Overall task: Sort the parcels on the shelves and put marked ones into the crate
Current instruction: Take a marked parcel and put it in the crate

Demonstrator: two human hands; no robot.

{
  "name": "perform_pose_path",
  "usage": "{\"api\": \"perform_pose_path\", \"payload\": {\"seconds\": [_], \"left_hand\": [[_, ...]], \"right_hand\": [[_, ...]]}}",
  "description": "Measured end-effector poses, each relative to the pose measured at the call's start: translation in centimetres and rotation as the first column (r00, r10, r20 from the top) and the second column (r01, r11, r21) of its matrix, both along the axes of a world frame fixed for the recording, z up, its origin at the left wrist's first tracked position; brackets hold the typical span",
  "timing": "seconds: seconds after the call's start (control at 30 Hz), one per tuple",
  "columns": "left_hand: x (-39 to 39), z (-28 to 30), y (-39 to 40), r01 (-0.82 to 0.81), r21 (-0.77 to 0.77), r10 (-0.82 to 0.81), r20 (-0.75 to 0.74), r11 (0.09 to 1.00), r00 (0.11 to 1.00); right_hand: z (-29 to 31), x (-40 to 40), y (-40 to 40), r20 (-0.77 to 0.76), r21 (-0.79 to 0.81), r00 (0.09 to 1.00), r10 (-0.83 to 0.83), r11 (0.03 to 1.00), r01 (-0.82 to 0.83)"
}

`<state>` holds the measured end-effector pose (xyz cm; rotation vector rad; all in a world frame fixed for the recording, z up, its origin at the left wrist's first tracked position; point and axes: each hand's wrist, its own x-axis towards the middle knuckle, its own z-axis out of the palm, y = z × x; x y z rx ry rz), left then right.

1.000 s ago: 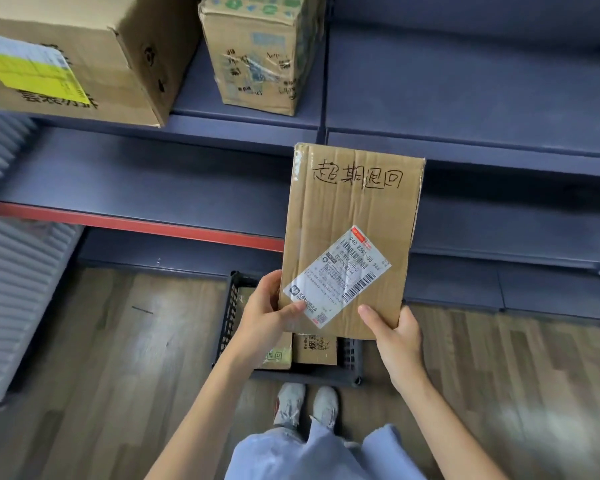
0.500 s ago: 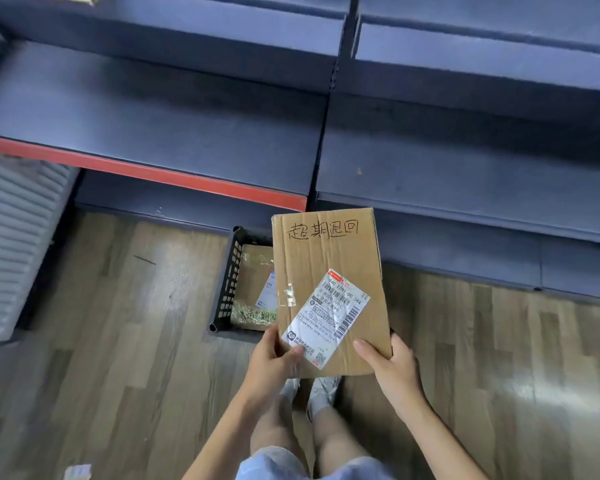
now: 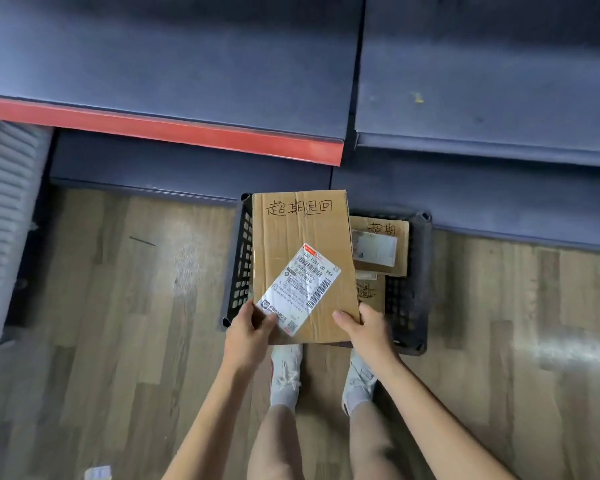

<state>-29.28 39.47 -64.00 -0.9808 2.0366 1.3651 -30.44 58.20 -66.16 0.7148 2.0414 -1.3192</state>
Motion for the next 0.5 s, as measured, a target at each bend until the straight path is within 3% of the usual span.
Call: {"api": "perform_pose_path", "payload": {"seconds": [0.27,0.5], "left_hand": [[-0.5,-5.7,-4.6,0.142,-0.285,-0.177,-0.101,0.948,0.979],[-1.1,-9.6,-5.4,0.163,-0.201,-0.183,-0.083,0.966,0.98]], "right_hand": [[-6.5,1.4,-4.7,0.025,0.02,1.0,-0.005,1.0,0.005],[-9.5,1.5,-5.6,-0.014,0.084,1.0,-0.022,0.996,0.023]]}}
